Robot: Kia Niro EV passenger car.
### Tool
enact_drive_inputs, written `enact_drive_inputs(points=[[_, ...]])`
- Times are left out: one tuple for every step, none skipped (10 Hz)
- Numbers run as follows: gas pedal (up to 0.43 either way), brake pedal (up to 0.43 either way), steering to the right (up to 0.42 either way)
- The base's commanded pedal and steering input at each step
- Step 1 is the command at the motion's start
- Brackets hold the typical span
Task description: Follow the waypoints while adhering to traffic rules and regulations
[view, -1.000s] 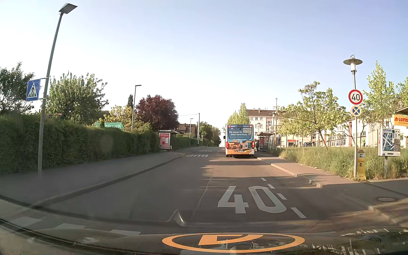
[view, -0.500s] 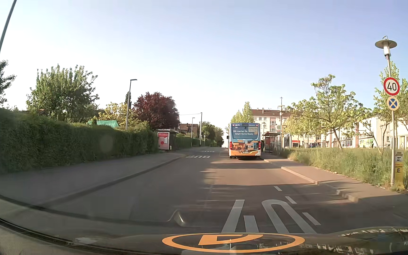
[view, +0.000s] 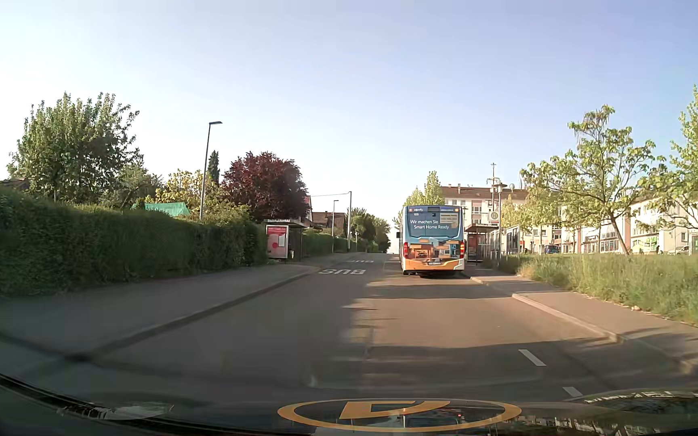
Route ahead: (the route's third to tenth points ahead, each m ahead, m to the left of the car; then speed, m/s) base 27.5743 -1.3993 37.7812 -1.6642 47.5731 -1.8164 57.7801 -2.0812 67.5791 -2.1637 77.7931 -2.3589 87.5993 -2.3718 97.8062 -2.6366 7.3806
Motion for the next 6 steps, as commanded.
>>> enact_drive_inputs(points=[[0.681,0.0,-0.028],[0.669,0.0,-0.036],[0.642,0.0,-0.041],[0.622,0.0,-0.041],[0.622,0.0,-0.041],[0.598,0.0,-0.041]])
